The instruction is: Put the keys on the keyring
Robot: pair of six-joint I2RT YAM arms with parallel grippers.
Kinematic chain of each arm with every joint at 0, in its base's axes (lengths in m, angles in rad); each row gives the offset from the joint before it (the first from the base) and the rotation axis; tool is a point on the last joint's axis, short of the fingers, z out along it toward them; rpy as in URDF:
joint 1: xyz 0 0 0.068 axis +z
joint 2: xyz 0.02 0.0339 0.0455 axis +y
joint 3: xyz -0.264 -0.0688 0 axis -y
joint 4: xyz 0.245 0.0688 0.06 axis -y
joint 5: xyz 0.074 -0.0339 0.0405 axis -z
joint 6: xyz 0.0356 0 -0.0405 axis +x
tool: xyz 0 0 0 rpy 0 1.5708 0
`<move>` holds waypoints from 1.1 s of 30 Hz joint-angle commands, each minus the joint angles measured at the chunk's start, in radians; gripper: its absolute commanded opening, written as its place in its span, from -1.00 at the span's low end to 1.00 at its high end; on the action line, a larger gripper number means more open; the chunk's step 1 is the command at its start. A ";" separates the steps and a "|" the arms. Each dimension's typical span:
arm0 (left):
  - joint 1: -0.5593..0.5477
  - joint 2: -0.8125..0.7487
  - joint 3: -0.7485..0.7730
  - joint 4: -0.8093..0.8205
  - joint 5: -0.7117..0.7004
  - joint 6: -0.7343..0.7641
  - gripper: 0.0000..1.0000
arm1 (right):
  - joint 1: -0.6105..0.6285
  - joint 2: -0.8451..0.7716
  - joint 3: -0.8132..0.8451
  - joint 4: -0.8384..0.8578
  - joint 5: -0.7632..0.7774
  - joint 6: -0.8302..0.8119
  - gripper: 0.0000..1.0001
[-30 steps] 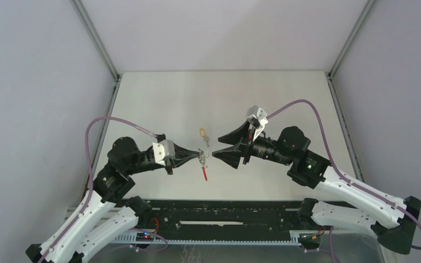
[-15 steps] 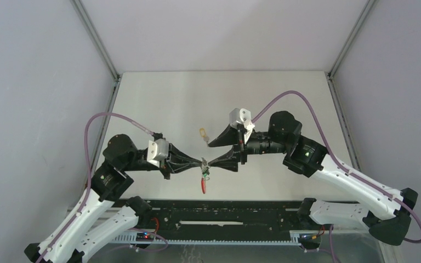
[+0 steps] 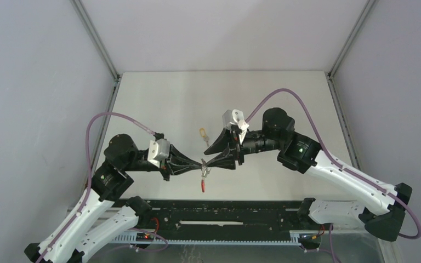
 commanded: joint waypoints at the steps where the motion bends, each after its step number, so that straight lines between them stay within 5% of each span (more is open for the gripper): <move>1: -0.004 -0.010 0.036 0.007 -0.003 0.009 -0.99 | -0.001 0.018 0.066 0.025 -0.017 0.018 -0.07; 19: -0.005 -0.011 0.036 0.002 -0.029 0.012 -0.99 | 0.021 0.060 0.100 -0.055 -0.058 -0.019 -0.20; 23: -0.005 -0.012 0.033 0.003 -0.035 0.014 -0.99 | 0.025 0.075 0.115 -0.077 -0.051 -0.027 -0.43; 30: -0.004 -0.016 0.035 0.004 -0.041 0.016 -0.99 | 0.034 0.092 0.134 -0.124 -0.031 -0.050 -0.50; 33: -0.004 -0.017 0.033 0.005 -0.042 0.016 -0.99 | 0.035 0.095 0.143 -0.137 -0.012 -0.060 -0.89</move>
